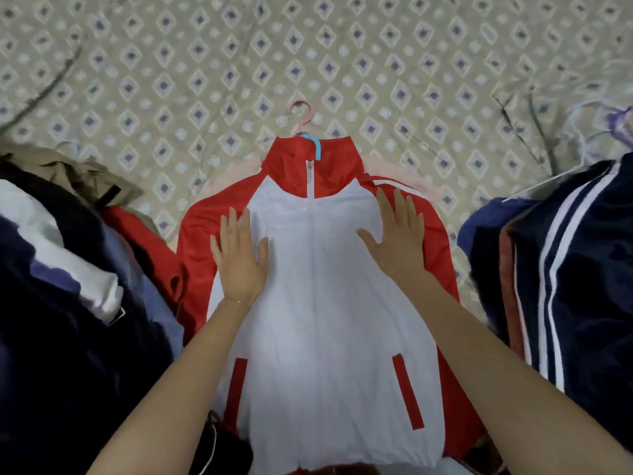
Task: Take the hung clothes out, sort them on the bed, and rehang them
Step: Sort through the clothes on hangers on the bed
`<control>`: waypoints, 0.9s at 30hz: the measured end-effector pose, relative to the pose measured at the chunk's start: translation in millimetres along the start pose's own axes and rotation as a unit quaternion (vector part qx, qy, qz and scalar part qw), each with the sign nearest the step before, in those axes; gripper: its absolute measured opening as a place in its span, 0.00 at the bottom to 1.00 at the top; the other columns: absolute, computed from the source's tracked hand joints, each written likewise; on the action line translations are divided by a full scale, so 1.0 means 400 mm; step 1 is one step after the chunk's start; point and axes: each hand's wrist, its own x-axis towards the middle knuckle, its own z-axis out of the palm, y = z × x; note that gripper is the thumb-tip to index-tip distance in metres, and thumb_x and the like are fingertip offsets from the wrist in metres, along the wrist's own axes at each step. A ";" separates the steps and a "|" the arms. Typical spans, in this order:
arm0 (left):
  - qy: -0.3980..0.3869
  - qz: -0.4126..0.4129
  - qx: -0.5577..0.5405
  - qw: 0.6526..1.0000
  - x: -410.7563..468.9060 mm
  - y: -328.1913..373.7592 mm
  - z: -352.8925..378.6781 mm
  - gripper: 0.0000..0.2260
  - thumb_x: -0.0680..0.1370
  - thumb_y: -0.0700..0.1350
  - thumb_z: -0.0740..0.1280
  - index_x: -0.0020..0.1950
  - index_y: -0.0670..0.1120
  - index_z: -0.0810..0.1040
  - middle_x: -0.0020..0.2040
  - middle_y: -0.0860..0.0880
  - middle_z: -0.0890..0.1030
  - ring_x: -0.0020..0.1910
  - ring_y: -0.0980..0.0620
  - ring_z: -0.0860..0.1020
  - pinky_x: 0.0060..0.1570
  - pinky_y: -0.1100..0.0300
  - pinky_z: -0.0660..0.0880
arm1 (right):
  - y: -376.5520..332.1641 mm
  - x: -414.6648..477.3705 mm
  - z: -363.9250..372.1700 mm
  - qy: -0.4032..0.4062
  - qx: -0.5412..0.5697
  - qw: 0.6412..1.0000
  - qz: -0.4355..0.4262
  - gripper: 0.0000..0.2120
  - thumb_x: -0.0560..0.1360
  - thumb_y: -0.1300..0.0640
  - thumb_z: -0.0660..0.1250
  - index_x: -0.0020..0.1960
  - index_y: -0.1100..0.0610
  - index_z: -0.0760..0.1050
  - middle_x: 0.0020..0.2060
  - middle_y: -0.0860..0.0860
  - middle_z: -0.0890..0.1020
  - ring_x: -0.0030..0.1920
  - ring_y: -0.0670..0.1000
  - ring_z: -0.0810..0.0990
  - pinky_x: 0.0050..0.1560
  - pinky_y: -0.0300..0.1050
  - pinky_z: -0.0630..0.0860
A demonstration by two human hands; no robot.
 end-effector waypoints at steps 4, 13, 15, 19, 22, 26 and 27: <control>0.021 0.043 0.037 0.998 0.114 -0.024 0.053 0.26 0.83 0.54 0.52 0.80 0.46 0.58 0.80 0.44 0.59 0.79 0.44 0.54 0.76 0.42 0.46 | -0.010 0.096 0.065 0.041 -0.030 0.999 -0.003 0.38 0.74 0.32 0.52 0.79 0.51 0.56 0.77 0.56 0.60 0.77 0.60 0.56 0.74 0.63 0.53; 0.050 0.051 0.052 0.996 0.242 -0.013 0.068 0.20 0.82 0.51 0.56 0.69 0.42 0.73 0.59 0.41 0.78 0.60 0.38 0.73 0.69 0.43 0.60 | -0.006 0.177 0.088 0.062 -0.080 0.994 -0.032 0.38 0.74 0.33 0.54 0.72 0.60 0.68 0.59 0.59 0.76 0.61 0.63 0.74 0.68 0.64 0.65; 0.040 0.051 0.027 0.998 0.251 -0.014 0.040 0.16 0.80 0.49 0.60 0.60 0.40 0.76 0.50 0.40 0.79 0.50 0.37 0.73 0.56 0.45 0.68 | -0.009 0.174 0.087 0.072 -0.083 0.994 -0.029 0.36 0.72 0.33 0.57 0.66 0.61 0.72 0.52 0.59 0.77 0.54 0.64 0.75 0.63 0.64 0.69; -0.005 0.052 0.039 0.998 0.250 -0.026 -0.003 0.12 0.80 0.48 0.65 0.49 0.39 0.76 0.44 0.38 0.78 0.45 0.37 0.73 0.45 0.46 0.67 | -0.023 0.172 0.071 -0.008 -0.098 0.995 -0.011 0.34 0.72 0.36 0.67 0.68 0.59 0.69 0.57 0.58 0.75 0.59 0.62 0.72 0.65 0.59 0.65; -0.020 0.073 0.025 0.997 0.234 -0.033 -0.023 0.12 0.80 0.48 0.65 0.45 0.40 0.74 0.41 0.39 0.77 0.41 0.37 0.74 0.40 0.48 0.66 | -0.044 0.174 0.050 -0.001 -0.058 0.998 -0.006 0.30 0.74 0.37 0.66 0.62 0.60 0.71 0.54 0.58 0.77 0.55 0.61 0.73 0.59 0.53 0.66; -0.022 0.103 -0.021 0.994 0.179 -0.013 -0.093 0.12 0.81 0.49 0.65 0.43 0.42 0.70 0.38 0.43 0.74 0.39 0.39 0.73 0.38 0.48 0.66 | -0.059 0.105 -0.021 -0.048 -0.026 0.998 0.014 0.29 0.76 0.35 0.62 0.59 0.61 0.73 0.51 0.58 0.79 0.54 0.60 0.75 0.53 0.54 0.71; -0.038 0.109 -0.038 0.993 0.158 -0.003 -0.116 0.13 0.81 0.49 0.66 0.43 0.43 0.70 0.38 0.44 0.73 0.39 0.40 0.73 0.38 0.49 0.67 | -0.059 0.078 -0.047 -0.060 -0.023 0.998 0.020 0.29 0.76 0.34 0.61 0.59 0.60 0.73 0.51 0.57 0.79 0.54 0.59 0.75 0.51 0.53 0.72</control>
